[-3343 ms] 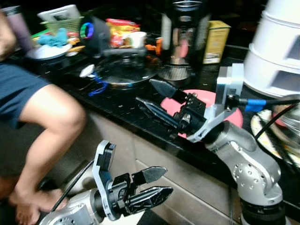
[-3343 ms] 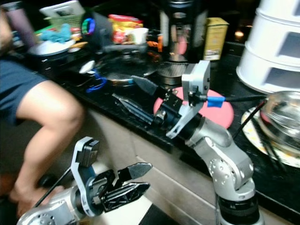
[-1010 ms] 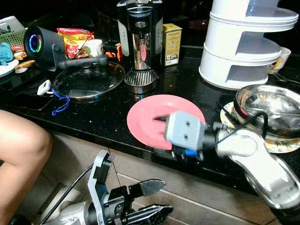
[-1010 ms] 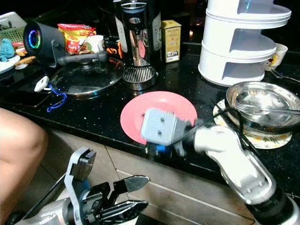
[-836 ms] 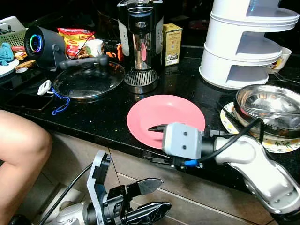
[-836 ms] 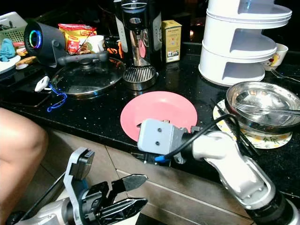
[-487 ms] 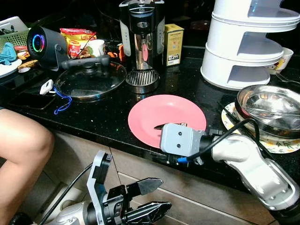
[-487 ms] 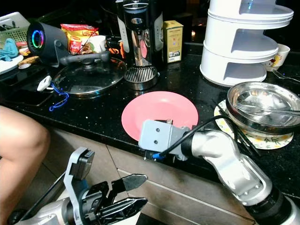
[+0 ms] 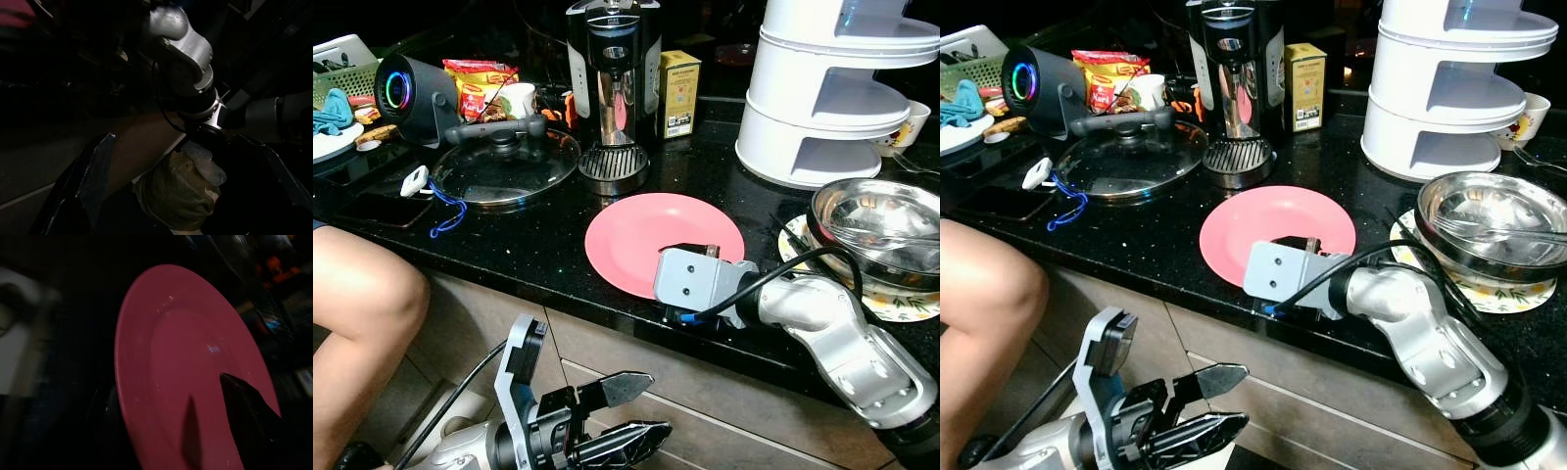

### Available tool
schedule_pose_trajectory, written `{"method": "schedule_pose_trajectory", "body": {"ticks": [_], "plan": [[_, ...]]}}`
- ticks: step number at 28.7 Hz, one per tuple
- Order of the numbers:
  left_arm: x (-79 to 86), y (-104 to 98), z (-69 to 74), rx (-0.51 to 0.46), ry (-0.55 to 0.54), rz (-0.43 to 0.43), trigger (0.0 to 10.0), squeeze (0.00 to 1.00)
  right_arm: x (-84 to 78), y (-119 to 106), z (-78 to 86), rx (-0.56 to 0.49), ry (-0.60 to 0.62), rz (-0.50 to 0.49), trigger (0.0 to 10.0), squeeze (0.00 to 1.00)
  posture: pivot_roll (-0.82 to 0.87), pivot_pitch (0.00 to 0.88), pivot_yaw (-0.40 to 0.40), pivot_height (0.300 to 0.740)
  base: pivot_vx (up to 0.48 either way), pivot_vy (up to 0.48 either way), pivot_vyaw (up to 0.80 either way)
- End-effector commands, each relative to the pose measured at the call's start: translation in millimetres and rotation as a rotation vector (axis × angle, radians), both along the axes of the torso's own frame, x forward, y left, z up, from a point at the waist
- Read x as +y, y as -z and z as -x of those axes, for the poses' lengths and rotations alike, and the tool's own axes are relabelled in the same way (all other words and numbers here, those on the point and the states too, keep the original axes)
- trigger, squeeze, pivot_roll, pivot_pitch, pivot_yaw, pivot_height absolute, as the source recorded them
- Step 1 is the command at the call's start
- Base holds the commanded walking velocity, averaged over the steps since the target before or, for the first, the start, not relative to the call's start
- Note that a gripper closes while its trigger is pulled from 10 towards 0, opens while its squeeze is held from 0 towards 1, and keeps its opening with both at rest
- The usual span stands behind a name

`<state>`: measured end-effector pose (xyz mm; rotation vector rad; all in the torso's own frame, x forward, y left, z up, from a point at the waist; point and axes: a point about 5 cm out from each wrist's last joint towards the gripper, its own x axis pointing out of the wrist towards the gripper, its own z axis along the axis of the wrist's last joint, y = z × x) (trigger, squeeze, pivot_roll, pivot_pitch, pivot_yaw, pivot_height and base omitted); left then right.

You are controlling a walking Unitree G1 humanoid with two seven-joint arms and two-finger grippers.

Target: Kitchen organization

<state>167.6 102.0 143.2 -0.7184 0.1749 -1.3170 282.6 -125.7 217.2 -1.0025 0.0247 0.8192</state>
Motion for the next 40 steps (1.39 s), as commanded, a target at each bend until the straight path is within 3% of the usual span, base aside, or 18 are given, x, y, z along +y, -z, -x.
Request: {"method": "schedule_pose_trajectory", "body": {"ticks": [1, 2, 14, 16, 18, 21, 22, 24, 25, 28, 35, 38, 39, 40], "plan": [[1.9, -2.1, 0.6, -0.009, -0.004, -0.015, 10.0, 0.0, -0.4, 2.2, -4.6, -0.03, 0.039, 0.03, 2.2, 0.0, -0.03, 0.0, 0.054, 0.74, 0.0, 0.0, 0.0], [1.8, -2.3, 0.8, -0.009, -0.003, -0.015, 10.0, 0.0, -0.8, 6.1, -3.9, -0.031, 0.043, 0.043, 0.0, 0.0, -0.03, 0.0, 0.053, 0.74, 0.0, 0.0, 0.0], [0.6, -2.5, 0.6, -0.008, 0.004, -0.014, 10.0, 0.0, -1.9, 11.8, -4.1, -0.077, 0.056, 0.078, 0.0, 0.0, -0.03, 0.0, 0.051, 0.74, 0.0, 0.0, 0.0], [0.3, -2.3, 0.5, -0.009, 0.005, -0.013, 10.0, 0.0, -2.7, 3.6, -7.9, -0.173, 0.064, 0.071, 0.0, 0.0, -0.03, 0.0, 0.051, 0.74, 0.0, 0.0, 0.0], [0.1, -2.1, 0.2, -0.007, 0.007, -0.012, 10.0, 0.0, -4.8, -16.0, -16.1, -0.339, 0.112, 0.03, 0.0, 0.0, -0.03, 0.0, 0.05, 0.74, 0.0, 0.0, 0.0], [0.0, -1.9, 0.2, -0.006, 0.007, -0.011, 10.0, 0.0, -6.7, -26.1, -18.8, -0.405, 0.141, -0.002, 0.0, 0.0, -0.04, 0.0, 0.051, 0.74, 0.0, 0.0, 0.0], [-0.2, -1.7, 0.2, -0.005, 0.009, -0.01, 10.0, 0.0, -9.5, -39.2, -20.1, -0.493, 0.166, -0.037, 0.0, 0.0, -0.04, 0.0, 0.051, 0.74, 0.0, 0.0, 0.0], [-0.3, -1.8, 0.1, -0.005, 0.01, -0.009, 10.0, 0.0, -10.6, -46.2, -20.3, -0.538, 0.176, -0.057, 0.0, 0.0, -0.04, 0.0, 0.052, 0.74, 0.0, 0.0, 0.0], [-0.4, -1.9, -0.2, -0.005, 0.012, -0.008, 10.0, 0.0, -11.5, -60.9, -19.5, -0.617, 0.194, -0.127, 0.0, 0.0, -0.04, 0.0, 0.052, 0.74, 0.0, 0.0, 0.0], [-0.6, -2.1, -0.7, -0.004, 0.012, -0.006, 10.0, 0.0, -10.9, -68.5, -18.1, -0.653, 0.19, -0.152, 0.0, 0.0, -0.04, 0.0, 0.055, 0.74, 0.0, 0.0, 0.0], [-0.5, -2.4, -1.4, -0.006, 0.012, -0.006, 10.0, 0.0, -12.0, -88.6, -14.7, -0.706, 0.212, -0.355, 0.0, 0.0, -0.04, 0.0, 0.057, 0.74, 0.0, 0.0, 0.0], [-0.5, -2.7, -1.6, -0.013, 0.01, -0.008, 10.0, 0.0, -21.8, -103.7, -13.7, -0.796, 0.28, -0.422, 0.0, 0.0, -0.04, 0.0, 0.056, 0.74, 0.0, 0.0, 0.0], [-0.5, -3.0, -1.4, -0.019, 0.008, -0.009, 10.0, 0.0, -33.0, -114.8, -13.3, -0.871, 0.351, -0.456, 10.0, 0.0, -0.03, 0.0, 0.057, 0.74, 0.0, 0.0, 0.0], [-0.5, -3.1, -1.3, -0.022, 0.007, -0.01, 10.0, 0.0, -37.4, -117.8, -13.7, -0.894, 0.378, -0.464, 10.0, 0.0, -0.03, 0.0, 0.057, 0.74, 0.0, 0.0, 0.0]]}}
